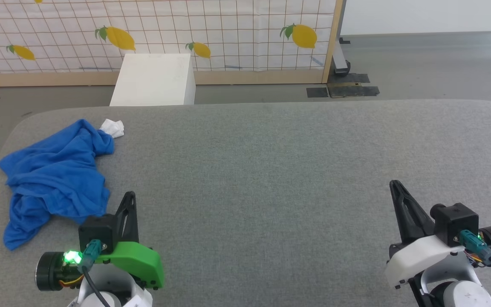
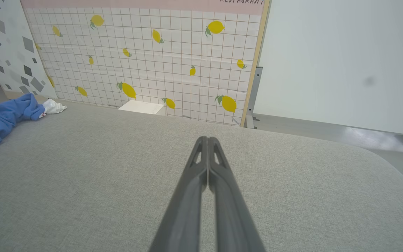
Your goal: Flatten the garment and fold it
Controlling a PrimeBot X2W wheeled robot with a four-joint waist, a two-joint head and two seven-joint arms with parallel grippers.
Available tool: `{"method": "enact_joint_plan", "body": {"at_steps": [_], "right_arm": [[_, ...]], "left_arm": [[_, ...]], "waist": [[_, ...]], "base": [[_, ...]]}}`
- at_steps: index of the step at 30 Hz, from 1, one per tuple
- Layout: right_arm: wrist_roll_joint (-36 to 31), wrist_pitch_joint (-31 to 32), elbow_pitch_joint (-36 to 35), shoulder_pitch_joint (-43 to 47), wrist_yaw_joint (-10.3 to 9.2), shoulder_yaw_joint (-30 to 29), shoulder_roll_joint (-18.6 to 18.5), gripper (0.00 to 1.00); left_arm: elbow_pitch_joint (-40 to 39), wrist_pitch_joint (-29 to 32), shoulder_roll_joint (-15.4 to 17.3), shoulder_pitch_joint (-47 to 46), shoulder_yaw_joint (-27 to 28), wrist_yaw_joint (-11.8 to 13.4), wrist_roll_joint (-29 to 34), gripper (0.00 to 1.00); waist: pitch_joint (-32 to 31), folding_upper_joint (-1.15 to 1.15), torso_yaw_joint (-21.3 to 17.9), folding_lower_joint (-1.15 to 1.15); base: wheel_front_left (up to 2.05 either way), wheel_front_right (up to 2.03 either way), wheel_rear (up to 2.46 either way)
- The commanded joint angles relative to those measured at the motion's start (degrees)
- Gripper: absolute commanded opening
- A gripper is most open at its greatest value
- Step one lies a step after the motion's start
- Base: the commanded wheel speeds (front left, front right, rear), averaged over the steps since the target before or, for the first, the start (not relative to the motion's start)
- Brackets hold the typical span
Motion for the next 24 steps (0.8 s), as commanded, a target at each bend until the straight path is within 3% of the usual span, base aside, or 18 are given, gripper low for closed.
{"method": "enact_joint_plan", "body": {"at_steps": [1,2,24], "right_arm": [[-0.4,0.0,-0.3,0.9,-0.09,0.1,0.0,0.00],[0.0,0.0,0.0,0.0,0.00,0.0,0.0,1.00],[2.2,-2.3,1.4,1.4,-0.01,-1.1,0.0,1.00]], "left_arm": [[-0.2,0.1,-0.3,0.8,0.2,0.0,0.7,0.00],[0.0,0.0,0.0,0.0,0.0,0.0,0.0,1.00],[1.2,-2.3,0.0,0.1,-1.3,0.9,-1.3,1.00]], "waist": [[0.0,0.00,0.0,0.00],[0.0,0.00,0.0,0.00],[0.0,0.00,0.4,0.00]], "base": [[0.00,0.00,0.00],[0.00,0.00,0.00],[0.00,0.00,0.00]]}}
